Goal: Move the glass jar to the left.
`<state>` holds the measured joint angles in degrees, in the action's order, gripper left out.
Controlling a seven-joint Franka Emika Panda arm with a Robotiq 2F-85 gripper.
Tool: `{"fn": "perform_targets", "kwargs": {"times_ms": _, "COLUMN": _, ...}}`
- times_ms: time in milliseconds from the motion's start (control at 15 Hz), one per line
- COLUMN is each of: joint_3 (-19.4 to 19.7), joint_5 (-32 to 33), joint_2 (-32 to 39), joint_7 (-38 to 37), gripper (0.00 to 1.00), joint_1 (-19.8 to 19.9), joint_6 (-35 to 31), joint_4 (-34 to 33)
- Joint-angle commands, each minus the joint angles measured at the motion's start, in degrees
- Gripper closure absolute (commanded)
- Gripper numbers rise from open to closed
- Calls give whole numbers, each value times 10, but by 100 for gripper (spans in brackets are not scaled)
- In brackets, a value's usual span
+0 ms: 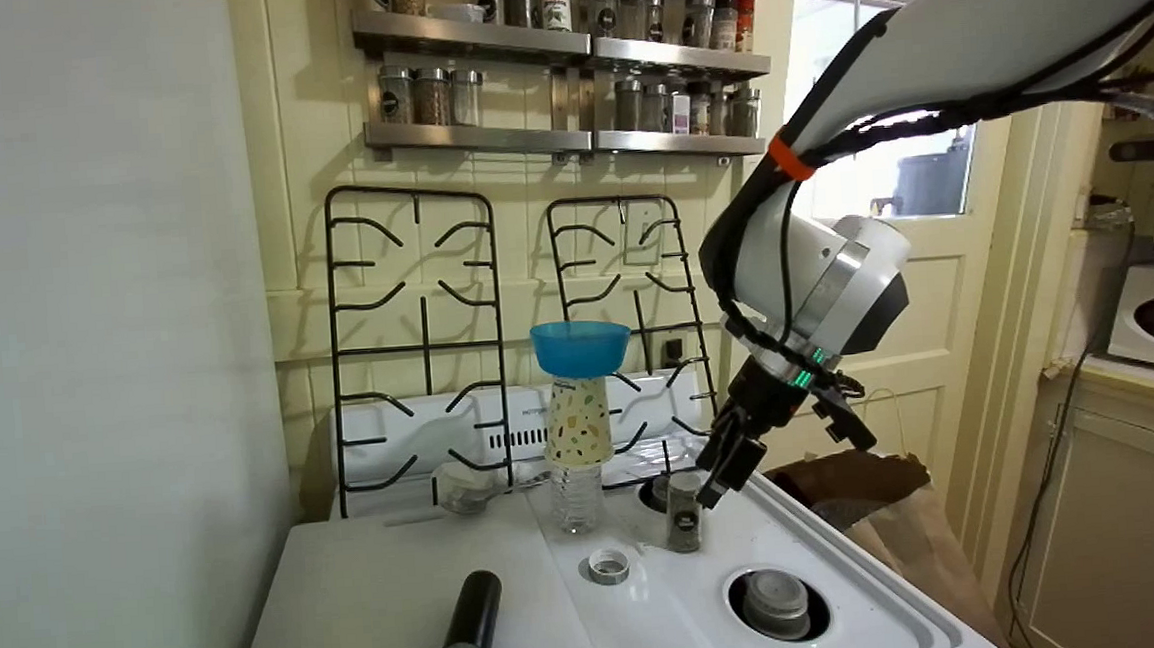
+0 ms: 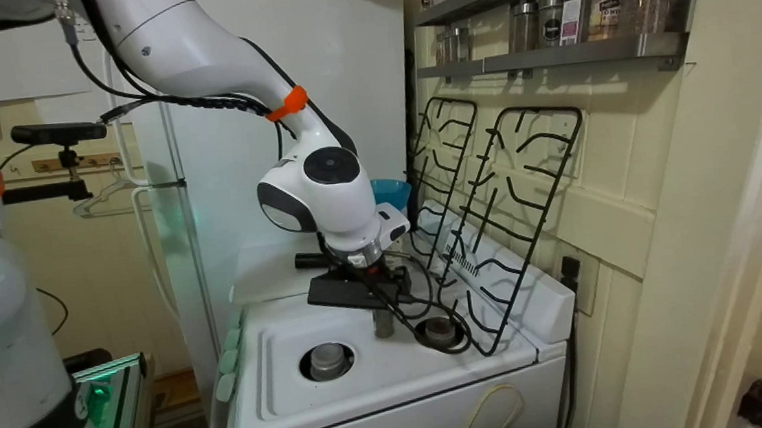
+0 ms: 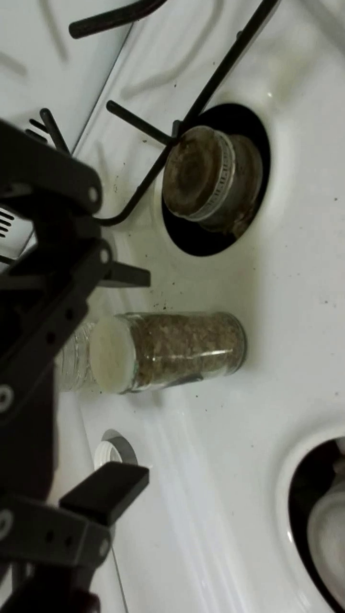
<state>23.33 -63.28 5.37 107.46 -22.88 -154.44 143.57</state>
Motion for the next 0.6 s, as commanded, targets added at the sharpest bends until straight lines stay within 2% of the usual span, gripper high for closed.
{"fn": "perform_targets", "kwargs": {"times_ms": 0, "joint_3": -15, "joint_5": -49, "joint_2": 32, "joint_7": 33, "gripper": 25, "joint_1": -4, "joint_6": -16, "joint_4": -22}}
{"fn": "perform_targets", "kwargs": {"times_ms": 467, "joint_3": -26, "joint_5": -59, "joint_2": 45, "joint_7": 36, "gripper": 24, "joint_1": 0, "joint_6": -42, "joint_4": -38}}
{"fn": "perform_targets", "kwargs": {"times_ms": 533, "joint_3": -27, "joint_5": -60, "joint_2": 45, "joint_7": 37, "gripper": 35, "joint_1": 0, "joint_6": -43, "joint_4": -38}}
